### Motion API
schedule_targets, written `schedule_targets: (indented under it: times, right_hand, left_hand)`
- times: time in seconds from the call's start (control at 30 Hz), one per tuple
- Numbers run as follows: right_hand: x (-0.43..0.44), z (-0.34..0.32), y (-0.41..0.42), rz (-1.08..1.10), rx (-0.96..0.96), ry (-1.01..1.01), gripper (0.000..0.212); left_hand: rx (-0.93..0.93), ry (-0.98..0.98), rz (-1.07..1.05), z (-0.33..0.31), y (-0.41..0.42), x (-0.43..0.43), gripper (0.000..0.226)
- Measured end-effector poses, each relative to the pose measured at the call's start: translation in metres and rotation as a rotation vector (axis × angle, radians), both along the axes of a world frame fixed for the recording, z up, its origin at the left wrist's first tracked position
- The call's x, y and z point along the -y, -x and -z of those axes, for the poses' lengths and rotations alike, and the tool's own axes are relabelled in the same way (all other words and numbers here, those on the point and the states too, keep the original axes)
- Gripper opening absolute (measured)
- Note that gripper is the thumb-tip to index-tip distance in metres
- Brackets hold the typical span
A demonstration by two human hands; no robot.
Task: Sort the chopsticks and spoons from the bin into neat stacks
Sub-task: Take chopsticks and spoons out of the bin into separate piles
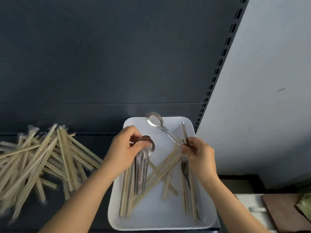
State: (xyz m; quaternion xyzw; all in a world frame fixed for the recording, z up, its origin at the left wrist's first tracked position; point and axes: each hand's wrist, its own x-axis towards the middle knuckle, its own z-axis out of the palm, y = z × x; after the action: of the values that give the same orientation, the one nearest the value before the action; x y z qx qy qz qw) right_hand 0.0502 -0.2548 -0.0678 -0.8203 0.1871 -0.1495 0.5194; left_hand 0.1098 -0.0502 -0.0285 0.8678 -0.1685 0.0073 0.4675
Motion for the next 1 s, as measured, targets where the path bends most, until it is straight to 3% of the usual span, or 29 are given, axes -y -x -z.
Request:
schedule_targets:
  times: [0.2,0.37,0.47,0.63,1.0]
  right_hand:
    - [-0.017,-0.014,-0.015,-0.137,0.027,-0.102,0.018]
    - [-0.054,-0.037,-0.029,-0.240,0.103,-0.147,0.018]
    - [-0.086,-0.042,-0.030,-0.315,0.118,-0.040,0.028]
    - [-0.160,-0.047,-0.035,-0.421,0.142,0.218,0.012]
    - [-0.402,-0.047,-0.030,-0.713,0.111,0.414,0.011]
  left_hand:
    - [-0.055,0.196,-0.445,-0.004,0.015,-0.038,0.018]
    - [-0.148,0.389,-0.637,-0.003,0.023,-0.087,0.016]
    - [-0.128,0.451,-0.688,-0.005,0.031,-0.122,0.014]
    - [-0.029,0.428,-0.752,-0.013,0.048,-0.198,0.015]
    - [0.019,0.454,-0.984,-0.008,0.099,-0.443,0.018]
